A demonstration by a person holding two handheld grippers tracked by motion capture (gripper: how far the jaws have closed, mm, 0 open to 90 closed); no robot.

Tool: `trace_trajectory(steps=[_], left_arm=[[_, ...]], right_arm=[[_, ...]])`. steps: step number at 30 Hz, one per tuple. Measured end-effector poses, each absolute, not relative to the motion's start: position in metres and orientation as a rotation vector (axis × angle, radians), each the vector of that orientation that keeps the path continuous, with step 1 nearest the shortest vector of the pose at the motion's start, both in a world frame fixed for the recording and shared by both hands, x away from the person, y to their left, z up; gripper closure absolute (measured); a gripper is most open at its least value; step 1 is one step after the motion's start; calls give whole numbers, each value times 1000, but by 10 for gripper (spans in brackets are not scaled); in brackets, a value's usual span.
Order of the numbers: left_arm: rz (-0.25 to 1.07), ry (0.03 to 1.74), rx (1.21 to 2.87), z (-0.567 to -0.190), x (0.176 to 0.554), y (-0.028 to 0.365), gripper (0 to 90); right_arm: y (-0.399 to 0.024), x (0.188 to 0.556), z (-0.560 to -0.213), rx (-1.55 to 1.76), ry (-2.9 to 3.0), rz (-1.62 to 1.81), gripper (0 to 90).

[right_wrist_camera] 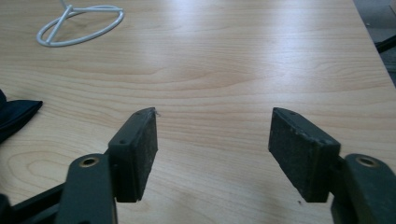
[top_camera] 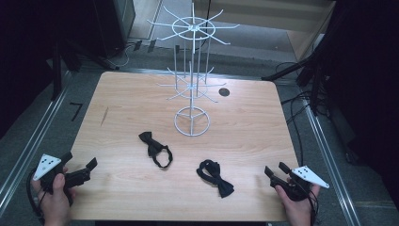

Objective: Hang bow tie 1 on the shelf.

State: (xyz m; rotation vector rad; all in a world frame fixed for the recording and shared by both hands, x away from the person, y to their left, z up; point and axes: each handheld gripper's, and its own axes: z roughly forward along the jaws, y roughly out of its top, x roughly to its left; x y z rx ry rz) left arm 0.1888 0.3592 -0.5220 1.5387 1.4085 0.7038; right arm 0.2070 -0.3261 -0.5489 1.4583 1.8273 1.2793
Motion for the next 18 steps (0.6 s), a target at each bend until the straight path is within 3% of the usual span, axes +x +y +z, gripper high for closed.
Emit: trace_trajectory(steps=[18], left_arm=[[725, 1407, 1581, -522, 191, 354, 22]], right_arm=[[-305, 205, -533, 1426, 1822, 1340, 384]])
